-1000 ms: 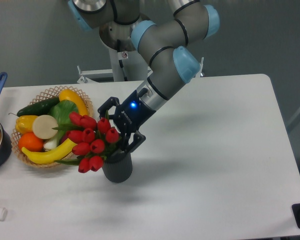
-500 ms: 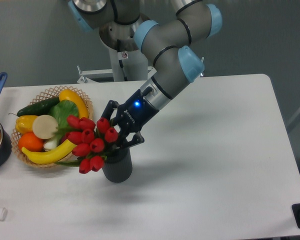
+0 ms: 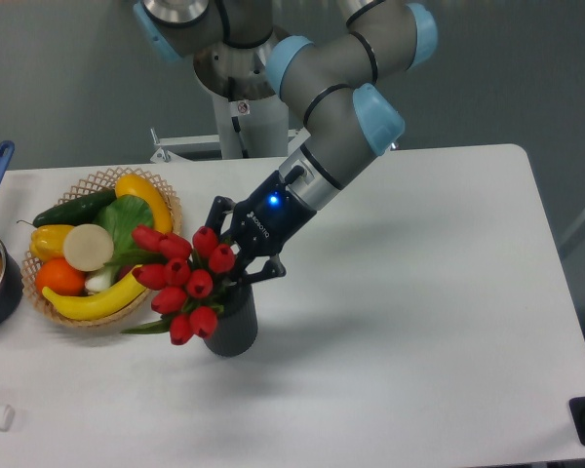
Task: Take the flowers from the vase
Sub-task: 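Close the gripper on the tulip stems, then lift the gripped tulips up out of the black vase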
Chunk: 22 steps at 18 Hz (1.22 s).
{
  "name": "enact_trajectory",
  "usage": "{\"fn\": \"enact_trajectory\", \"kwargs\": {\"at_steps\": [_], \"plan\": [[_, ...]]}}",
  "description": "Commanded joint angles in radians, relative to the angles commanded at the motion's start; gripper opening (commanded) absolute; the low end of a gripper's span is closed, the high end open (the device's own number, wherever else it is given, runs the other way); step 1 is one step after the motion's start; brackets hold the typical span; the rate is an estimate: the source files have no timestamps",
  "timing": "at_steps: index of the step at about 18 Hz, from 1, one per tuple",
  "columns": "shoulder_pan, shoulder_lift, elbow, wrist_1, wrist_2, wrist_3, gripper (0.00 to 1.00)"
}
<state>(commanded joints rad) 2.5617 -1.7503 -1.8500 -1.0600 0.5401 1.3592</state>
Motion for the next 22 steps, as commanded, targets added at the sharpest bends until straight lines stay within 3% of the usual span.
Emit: {"fn": "enact_trajectory", "kwargs": {"at_steps": [12, 22], "plan": [[0.014, 0.077, 0.074, 0.000, -0.048, -0.187, 0.37], [0.014, 0.098, 0.126, 0.000, -0.049, -0.262, 0.37]]}}
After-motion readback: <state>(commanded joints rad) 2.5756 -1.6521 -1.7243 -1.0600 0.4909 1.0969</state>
